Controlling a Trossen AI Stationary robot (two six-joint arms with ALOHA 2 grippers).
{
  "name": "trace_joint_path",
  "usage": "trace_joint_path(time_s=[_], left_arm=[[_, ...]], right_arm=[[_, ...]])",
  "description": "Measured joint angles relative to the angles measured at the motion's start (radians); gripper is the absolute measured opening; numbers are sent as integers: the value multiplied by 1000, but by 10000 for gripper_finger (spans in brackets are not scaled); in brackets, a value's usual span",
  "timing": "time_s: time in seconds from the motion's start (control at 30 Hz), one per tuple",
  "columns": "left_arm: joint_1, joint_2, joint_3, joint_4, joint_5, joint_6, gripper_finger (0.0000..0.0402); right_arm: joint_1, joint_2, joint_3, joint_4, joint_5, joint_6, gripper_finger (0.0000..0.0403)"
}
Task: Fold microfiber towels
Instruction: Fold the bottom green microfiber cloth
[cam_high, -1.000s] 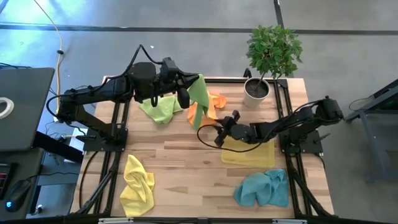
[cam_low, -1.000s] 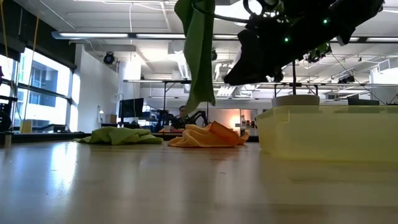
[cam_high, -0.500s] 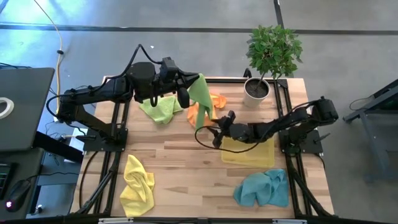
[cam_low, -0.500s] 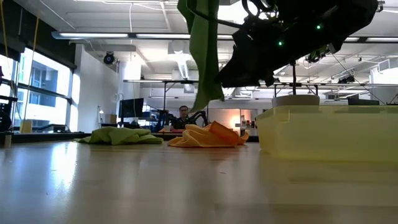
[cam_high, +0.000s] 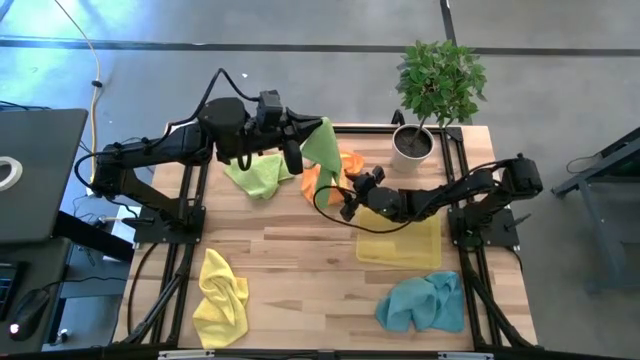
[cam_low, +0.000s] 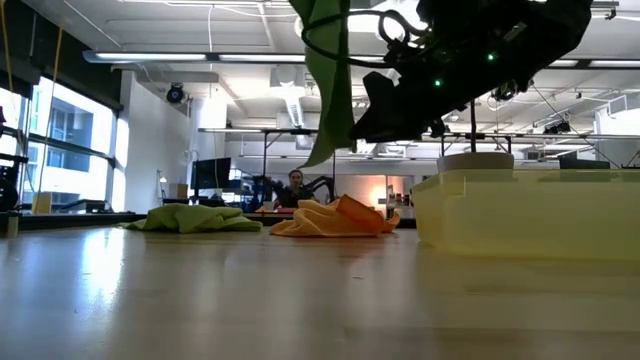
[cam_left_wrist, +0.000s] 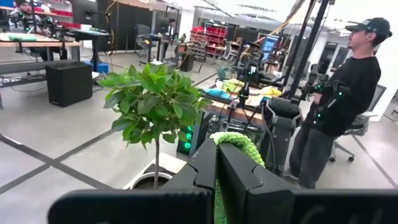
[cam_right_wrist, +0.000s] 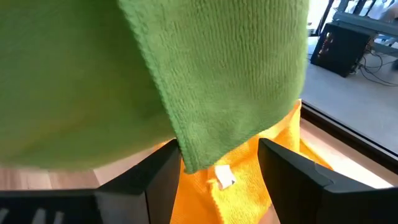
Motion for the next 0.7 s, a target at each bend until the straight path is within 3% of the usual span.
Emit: trace_joint_path(time_s=[0.27,0.4,0.57,0.7], left_arm=[[0,0,0,0,19,-3,0],[0,0,0,-1,40,-26,0],[-9,0,0,-45,62,-29,0],[-22,0,0,-157,63,-42,0]], right_arm=[[0,0,0,3,0,0,196],[0,0,0,0,2,-1,141],[2,0,0,-10,11,-1,27],[23,0,-1,-13,-53,1,17]])
